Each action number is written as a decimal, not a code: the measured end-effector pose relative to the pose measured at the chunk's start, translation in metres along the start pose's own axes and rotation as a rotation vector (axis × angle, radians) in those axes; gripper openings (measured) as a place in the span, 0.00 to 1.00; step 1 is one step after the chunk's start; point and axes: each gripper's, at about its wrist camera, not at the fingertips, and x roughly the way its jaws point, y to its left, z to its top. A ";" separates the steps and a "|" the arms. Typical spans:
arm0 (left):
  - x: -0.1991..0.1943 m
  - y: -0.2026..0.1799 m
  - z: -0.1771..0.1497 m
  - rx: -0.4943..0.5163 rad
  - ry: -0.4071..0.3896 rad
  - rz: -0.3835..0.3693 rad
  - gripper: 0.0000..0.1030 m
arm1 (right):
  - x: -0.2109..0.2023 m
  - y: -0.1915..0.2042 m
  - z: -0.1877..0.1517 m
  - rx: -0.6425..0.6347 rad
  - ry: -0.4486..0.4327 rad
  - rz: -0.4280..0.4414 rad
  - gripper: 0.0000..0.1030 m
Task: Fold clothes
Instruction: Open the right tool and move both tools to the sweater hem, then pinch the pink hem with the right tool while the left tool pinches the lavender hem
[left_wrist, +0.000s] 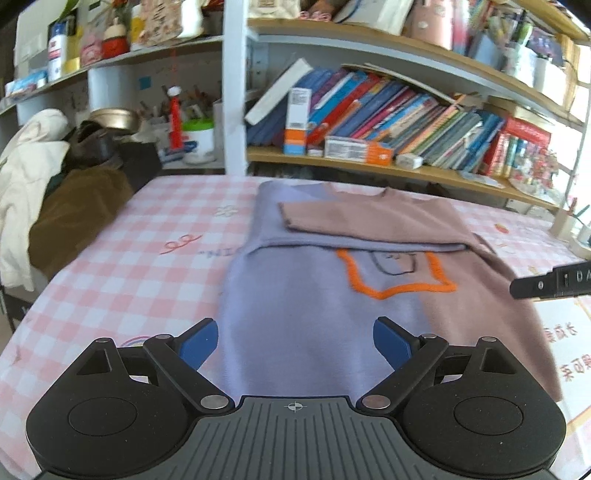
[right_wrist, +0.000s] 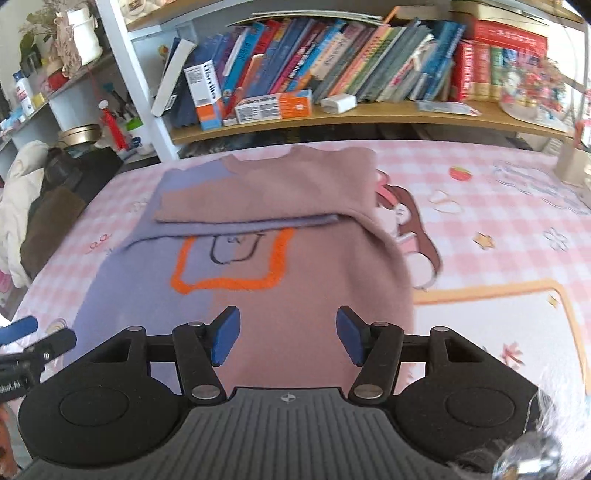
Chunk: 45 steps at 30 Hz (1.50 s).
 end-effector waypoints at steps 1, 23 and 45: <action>0.000 -0.004 0.000 0.000 -0.001 -0.001 0.91 | -0.004 -0.003 -0.003 0.003 -0.003 0.000 0.56; 0.008 0.037 -0.023 -0.177 0.143 0.199 0.89 | -0.021 -0.075 -0.071 0.179 0.118 0.051 0.50; 0.057 0.058 -0.012 -0.204 0.218 0.084 0.44 | 0.008 -0.067 -0.055 0.223 0.136 0.051 0.20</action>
